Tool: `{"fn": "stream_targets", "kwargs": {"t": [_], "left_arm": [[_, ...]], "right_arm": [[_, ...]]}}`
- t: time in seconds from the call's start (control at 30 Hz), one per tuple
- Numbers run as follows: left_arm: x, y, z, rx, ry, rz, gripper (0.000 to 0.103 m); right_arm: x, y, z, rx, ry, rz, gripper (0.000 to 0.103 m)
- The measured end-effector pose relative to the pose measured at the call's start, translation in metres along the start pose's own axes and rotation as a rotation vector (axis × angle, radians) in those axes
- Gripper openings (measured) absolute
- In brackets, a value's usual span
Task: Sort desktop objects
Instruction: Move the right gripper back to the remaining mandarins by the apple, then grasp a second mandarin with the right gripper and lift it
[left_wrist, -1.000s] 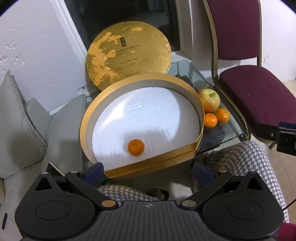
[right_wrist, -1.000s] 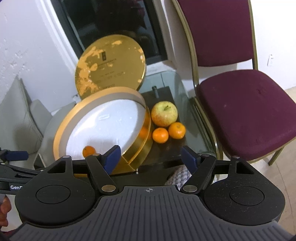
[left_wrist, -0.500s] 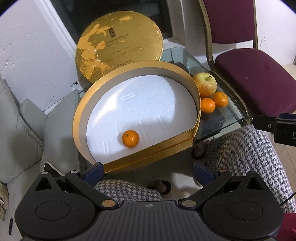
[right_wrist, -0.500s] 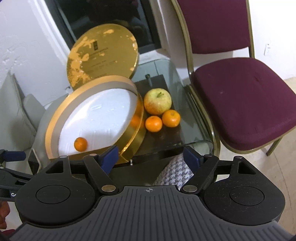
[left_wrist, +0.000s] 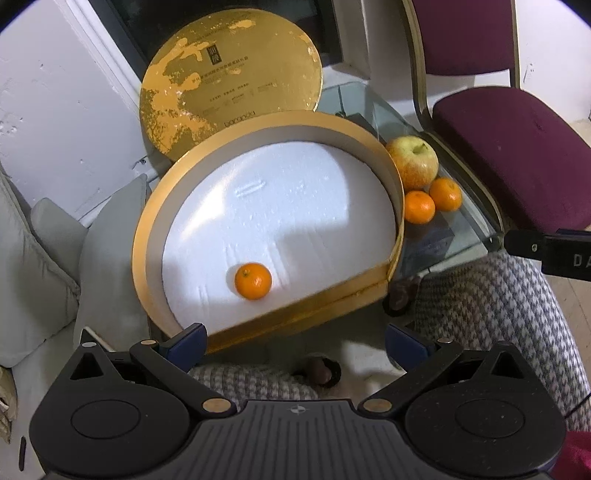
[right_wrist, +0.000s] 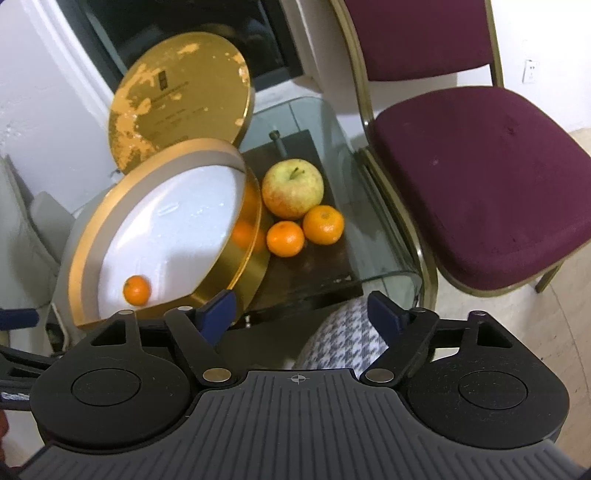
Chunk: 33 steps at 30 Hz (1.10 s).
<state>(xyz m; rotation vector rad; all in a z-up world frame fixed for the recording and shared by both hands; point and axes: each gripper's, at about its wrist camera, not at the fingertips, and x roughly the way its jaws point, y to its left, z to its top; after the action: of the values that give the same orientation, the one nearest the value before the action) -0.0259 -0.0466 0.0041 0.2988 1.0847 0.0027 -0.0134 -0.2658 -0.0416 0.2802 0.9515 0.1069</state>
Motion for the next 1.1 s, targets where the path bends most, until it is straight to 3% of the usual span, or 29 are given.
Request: {"fn": "stream_targets", "kwargs": {"t": [0.43,0.6,0.97,1.1], "left_arm": [[0.045,0.033,0.034,-0.149,0.017,0.052,0.102],[0.061,0.036,0.041,-0.162,0.041,0.048,0.102],[0.081,0.040,0.045,-0.169,0.084,0.030,0.102],[0.083,0.041,0.044,-0.173,0.092,0.027,0.102]], "right_arm": [[0.088,-0.023,0.040,0.088,0.038,0.008,0.068],[0.119,-0.030,0.050,0.121,0.036,0.000,0.063],[0.159,-0.031,0.060,0.145,0.072,0.002,0.061],[0.166,-0.027,0.062,0.110,0.070,0.004,0.053]]}}
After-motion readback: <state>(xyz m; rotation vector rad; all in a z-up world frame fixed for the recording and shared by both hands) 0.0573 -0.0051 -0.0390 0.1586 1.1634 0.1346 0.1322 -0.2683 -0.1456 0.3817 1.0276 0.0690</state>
